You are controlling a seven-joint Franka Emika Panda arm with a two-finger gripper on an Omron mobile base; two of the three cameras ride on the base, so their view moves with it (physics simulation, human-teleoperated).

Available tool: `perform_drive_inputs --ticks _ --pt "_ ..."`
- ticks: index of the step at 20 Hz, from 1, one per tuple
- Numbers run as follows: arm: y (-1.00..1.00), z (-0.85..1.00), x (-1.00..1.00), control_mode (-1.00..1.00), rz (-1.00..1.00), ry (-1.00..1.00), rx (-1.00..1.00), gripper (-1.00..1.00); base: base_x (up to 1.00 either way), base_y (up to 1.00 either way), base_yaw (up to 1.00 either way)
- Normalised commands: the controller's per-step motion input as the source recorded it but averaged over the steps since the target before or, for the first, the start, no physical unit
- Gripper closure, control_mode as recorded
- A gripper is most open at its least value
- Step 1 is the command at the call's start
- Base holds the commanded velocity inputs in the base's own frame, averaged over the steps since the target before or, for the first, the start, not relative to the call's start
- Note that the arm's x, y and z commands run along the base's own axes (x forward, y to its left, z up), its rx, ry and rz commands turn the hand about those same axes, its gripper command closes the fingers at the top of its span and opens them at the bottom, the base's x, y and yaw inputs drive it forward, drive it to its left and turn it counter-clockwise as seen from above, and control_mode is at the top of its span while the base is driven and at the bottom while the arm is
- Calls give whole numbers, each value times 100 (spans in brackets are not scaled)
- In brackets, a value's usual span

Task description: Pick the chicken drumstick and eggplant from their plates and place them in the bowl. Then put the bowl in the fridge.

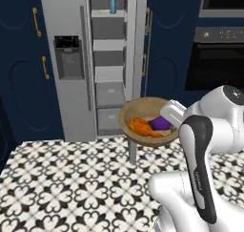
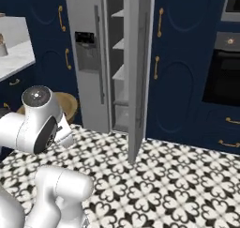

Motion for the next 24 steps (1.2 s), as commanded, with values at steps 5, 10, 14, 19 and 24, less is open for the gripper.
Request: perform_drive_inputs --ticks 5,10,14,19,24 --pt "0 0 0 100 0 0 0 100 64 100 -44" --pt "0 0 0 100 0 0 0 100 56 100 -43" --pt "0 0 0 100 0 0 0 100 63 99 -46" --pt "0 0 0 100 0 0 0 100 100 63 -36" --pt "0 0 0 100 0 0 0 100 91 73 -41"
